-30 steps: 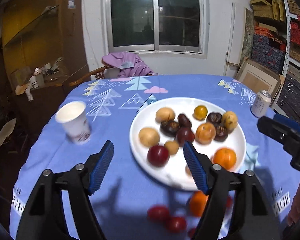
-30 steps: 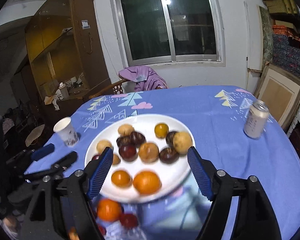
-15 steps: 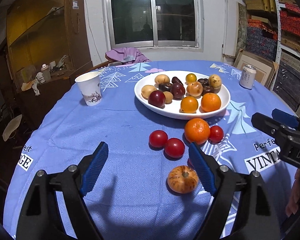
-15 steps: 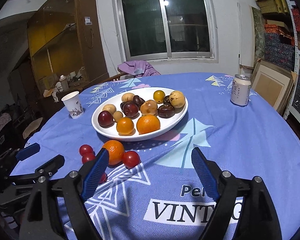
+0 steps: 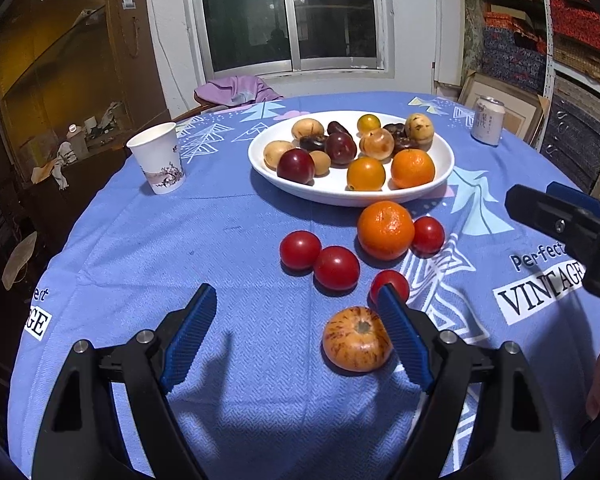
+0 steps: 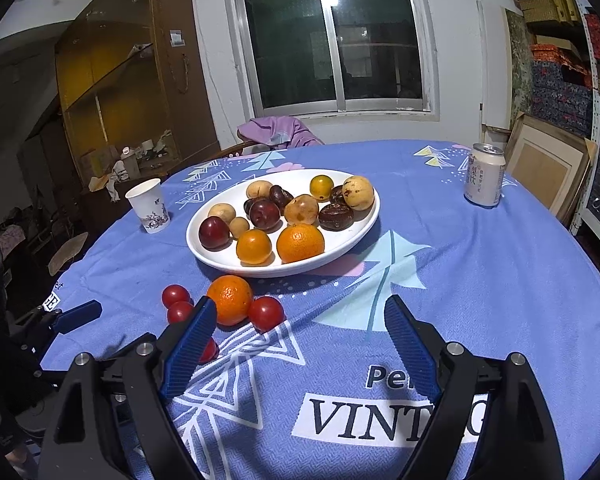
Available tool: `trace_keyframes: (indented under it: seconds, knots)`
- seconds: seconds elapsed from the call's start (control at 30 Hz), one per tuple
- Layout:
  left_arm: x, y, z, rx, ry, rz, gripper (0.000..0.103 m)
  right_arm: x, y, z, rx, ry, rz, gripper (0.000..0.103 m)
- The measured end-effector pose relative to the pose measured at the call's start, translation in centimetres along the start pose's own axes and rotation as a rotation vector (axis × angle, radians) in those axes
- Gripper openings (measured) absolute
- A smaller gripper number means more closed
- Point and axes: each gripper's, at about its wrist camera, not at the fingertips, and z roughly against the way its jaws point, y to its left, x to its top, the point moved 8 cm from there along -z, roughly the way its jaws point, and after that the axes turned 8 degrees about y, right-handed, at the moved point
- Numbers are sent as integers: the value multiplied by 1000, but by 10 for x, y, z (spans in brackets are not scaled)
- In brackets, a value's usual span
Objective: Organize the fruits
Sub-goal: 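Move both tools back toward the remaining fruits on the cloth, then grasp the speckled pale fruit with the left tool while the right tool grasps a red tomato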
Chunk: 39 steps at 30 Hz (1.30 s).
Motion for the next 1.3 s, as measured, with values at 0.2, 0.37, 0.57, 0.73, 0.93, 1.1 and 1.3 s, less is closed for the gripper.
trace_keyframes:
  seconds: [0.2, 0.37, 0.57, 0.73, 0.93, 1.1, 1.3]
  knots:
    - [-1, -1, -4, -8, 19, -5, 81, -2, 0, -3, -3, 15, -1, 87]
    - [-5, -3, -8, -28, 44, -13, 81, -2, -2, -5, -4, 23, -12, 88]
    - [-9, -14, -12, -96, 74, -40, 78, -2, -4, -6, 1, 29, -16, 88]
    - [-16, -22, -18, -157, 126, -53, 58, -2, -3, -5, 8, 28, -19, 88]
    - [-21, -29, -17, -201, 141, -70, 43, -2, -3, -5, 14, 33, -21, 89]
    - [-22, -29, -13, -209, 136, -65, 41, -4, 0, -7, 11, 41, -12, 89]
    - [-13, 8, 8, -150, 38, 41, 41, -11, 14, -14, 32, 64, 40, 89]
